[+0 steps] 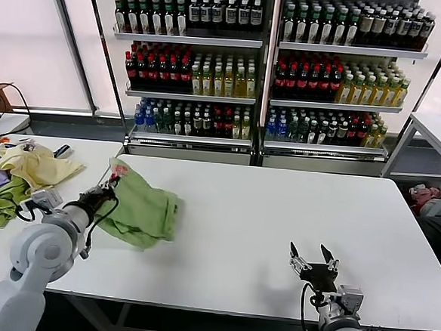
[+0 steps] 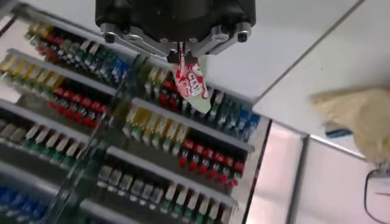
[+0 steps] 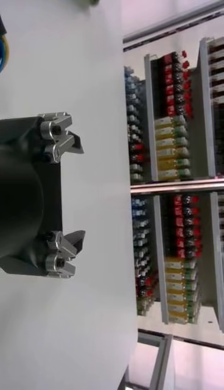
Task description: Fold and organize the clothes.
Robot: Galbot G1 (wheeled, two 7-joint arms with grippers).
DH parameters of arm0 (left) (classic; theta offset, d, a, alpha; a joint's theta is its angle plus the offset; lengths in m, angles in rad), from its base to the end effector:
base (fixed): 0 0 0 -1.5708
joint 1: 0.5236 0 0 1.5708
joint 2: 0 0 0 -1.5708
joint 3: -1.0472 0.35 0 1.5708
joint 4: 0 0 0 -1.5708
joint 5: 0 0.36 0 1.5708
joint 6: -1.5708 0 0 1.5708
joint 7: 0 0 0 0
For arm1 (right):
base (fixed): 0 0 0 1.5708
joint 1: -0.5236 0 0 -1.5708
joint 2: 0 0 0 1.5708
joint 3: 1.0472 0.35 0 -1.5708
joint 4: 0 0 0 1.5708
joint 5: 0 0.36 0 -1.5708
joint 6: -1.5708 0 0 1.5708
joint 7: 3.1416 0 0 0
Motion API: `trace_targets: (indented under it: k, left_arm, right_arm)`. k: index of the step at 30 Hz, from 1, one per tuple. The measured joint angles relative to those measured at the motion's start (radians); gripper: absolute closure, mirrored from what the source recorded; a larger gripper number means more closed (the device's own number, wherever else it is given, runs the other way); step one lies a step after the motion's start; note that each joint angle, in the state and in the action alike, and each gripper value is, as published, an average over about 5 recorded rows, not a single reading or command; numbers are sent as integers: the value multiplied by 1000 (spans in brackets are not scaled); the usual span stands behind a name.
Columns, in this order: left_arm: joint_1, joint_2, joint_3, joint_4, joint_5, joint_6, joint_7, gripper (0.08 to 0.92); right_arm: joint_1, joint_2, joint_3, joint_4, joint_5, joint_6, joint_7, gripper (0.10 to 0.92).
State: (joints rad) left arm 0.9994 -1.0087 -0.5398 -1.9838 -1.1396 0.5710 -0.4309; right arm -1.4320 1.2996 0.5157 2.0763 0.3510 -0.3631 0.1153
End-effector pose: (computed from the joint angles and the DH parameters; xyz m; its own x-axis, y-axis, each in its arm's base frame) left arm 0.3375 0.1140 -0.1551 -0.9538 0.0950 0.2849 -0.0200 0.9264 -0.3759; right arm 0.2281 -0.0447 -0.2757 -0.9625 -0.0539 0.2658 -0.0362 0.9968 0.0710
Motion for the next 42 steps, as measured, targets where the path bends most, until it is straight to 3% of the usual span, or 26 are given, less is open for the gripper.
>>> trace_targets:
  k: [4, 10, 23, 32, 42]
  left_arm:
    - [-22, -22, 28, -48, -17, 0, -12, 896]
    - [-70, -127, 152, -36, 29, -7, -20, 896]
    - [-233, -427, 454, 251, 304, -39, 2, 886]
    - [-288, -533, 598, 391, 492, -93, 56, 650]
    - [-246, -511, 638, 343, 606, -174, 82, 355]
  right_arm:
    - [-7, 7, 6, 12, 0, 5, -1, 203]
    - [-13, 20, 7, 23, -4, 13, -5, 203]
    - [-2, 19, 20, 38, 2, 22, -10, 203]
    - [7, 15, 23, 39, 10, 21, -11, 203]
    - [56, 23, -14, 8, 4, 6, 10, 203]
